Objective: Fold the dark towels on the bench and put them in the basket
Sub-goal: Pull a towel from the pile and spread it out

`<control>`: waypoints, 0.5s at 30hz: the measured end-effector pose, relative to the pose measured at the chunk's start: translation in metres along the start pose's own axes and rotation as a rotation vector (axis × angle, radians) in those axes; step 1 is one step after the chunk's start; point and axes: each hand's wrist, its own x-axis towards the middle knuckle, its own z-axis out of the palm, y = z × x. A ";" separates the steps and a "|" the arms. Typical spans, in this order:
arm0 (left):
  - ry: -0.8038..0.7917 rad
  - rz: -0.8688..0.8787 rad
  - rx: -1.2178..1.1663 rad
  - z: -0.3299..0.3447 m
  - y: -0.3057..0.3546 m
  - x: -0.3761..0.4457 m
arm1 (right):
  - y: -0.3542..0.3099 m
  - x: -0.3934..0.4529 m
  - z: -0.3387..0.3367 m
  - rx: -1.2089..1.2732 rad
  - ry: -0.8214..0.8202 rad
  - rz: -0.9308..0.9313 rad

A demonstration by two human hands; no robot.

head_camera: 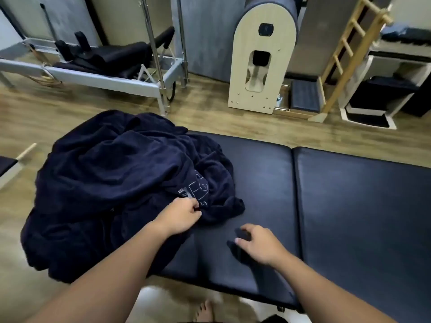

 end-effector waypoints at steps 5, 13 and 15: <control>0.098 0.096 0.257 -0.014 0.003 0.042 | -0.023 0.038 -0.001 -0.027 0.025 0.031; 0.221 0.286 0.609 -0.020 0.015 0.091 | -0.047 0.096 0.015 -0.005 0.110 0.099; 0.151 0.231 0.689 -0.023 0.020 0.099 | -0.053 0.104 0.023 -0.102 0.161 0.135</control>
